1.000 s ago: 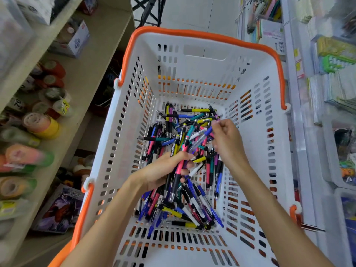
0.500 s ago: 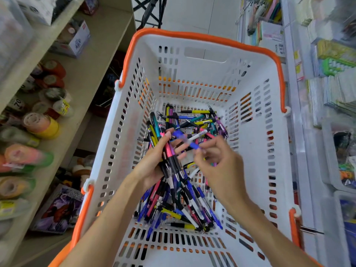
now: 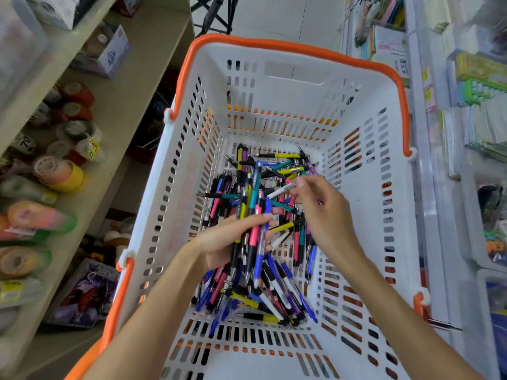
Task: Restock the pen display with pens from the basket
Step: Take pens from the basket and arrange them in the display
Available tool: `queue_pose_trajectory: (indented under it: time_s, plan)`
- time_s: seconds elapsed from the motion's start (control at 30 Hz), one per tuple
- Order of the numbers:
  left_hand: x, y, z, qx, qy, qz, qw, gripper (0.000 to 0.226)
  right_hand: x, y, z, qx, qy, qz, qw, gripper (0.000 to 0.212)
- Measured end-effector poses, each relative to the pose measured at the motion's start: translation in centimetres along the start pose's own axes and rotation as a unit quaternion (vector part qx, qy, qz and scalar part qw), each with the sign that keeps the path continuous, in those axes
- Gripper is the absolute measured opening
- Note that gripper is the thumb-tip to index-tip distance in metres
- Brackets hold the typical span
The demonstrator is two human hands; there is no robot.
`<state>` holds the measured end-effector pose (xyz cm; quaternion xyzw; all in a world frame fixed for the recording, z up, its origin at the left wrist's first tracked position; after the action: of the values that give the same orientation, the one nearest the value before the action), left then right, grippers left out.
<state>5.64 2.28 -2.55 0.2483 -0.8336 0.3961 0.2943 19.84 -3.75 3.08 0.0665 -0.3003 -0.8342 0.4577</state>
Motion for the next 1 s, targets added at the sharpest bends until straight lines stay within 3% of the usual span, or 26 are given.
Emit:
queue_pose_trajectory:
  time_s: [0.07, 0.17, 0.27, 0.37, 0.47, 0.6, 0.73, 0.8, 0.93, 1.0]
  plan:
    - [0.3, -0.4, 0.5, -0.099, 0.048, 0.006, 0.994, 0.019, -1.5, 0.0, -0.4, -0.020, -0.032, 0.034, 0.999, 0.032]
    - [0.3, -0.5, 0.8, -0.176, 0.071, 0.001, 0.982, 0.042, -2.5, -0.8, -1.1, -0.036, -0.068, 0.141, 0.987, 0.042]
    - [0.4, -0.8, 0.8, -0.138, 0.081, 0.030, 0.987, 0.014, -1.8, -1.5, -1.1, 0.019, -0.056, 0.243, 0.968, 0.040]
    - [0.5, -0.9, 0.6, -0.130, 0.066, 0.050, 0.988, 0.015, -1.5, -1.5, -1.4, 0.037, -0.062, 0.237, 0.969, 0.035]
    - [0.5, -0.7, 0.6, -0.145, 0.052, 0.043, 0.987, 0.017, -1.6, -1.1, -1.4, -0.064, -0.167, 0.218, 0.959, 0.019]
    - [0.6, -0.3, 0.4, -0.176, 0.034, 0.053, 0.982, 0.034, -2.0, -0.1, -1.4, -0.059, -0.221, 0.272, 0.935, 0.024]
    - [0.6, -0.3, 0.4, -0.196, 0.034, 0.066, 0.978, 0.039, -2.5, 0.7, -1.1, -0.104, -0.218, 0.321, 0.916, 0.014]
    - [0.6, -0.5, 0.4, -0.180, 0.041, 0.074, 0.980, 0.036, -2.7, 0.8, -1.2, -0.115, -0.230, 0.320, 0.912, 0.015]
    - [0.6, -0.7, 0.3, -0.165, 0.042, 0.077, 0.982, 0.035, -2.3, 0.4, -1.5, -0.091, -0.241, 0.336, 0.906, 0.039]
    - [0.7, -0.8, 0.2, -0.152, 0.042, 0.079, 0.984, 0.034, -2.2, 0.4, -1.6, -0.077, -0.238, 0.343, 0.905, 0.036]
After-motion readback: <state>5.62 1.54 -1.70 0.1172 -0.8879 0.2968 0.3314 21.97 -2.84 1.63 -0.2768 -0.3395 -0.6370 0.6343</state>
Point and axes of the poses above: each hand's wrist, its own x-axis away from the middle knuckle, its own y-axis out of the back of the hand, z = x × y, the point moved 3 cm from there along -x, towards the middle knuckle, and after that the axes turned 2 degrees about -z, right-handed, at the moved point
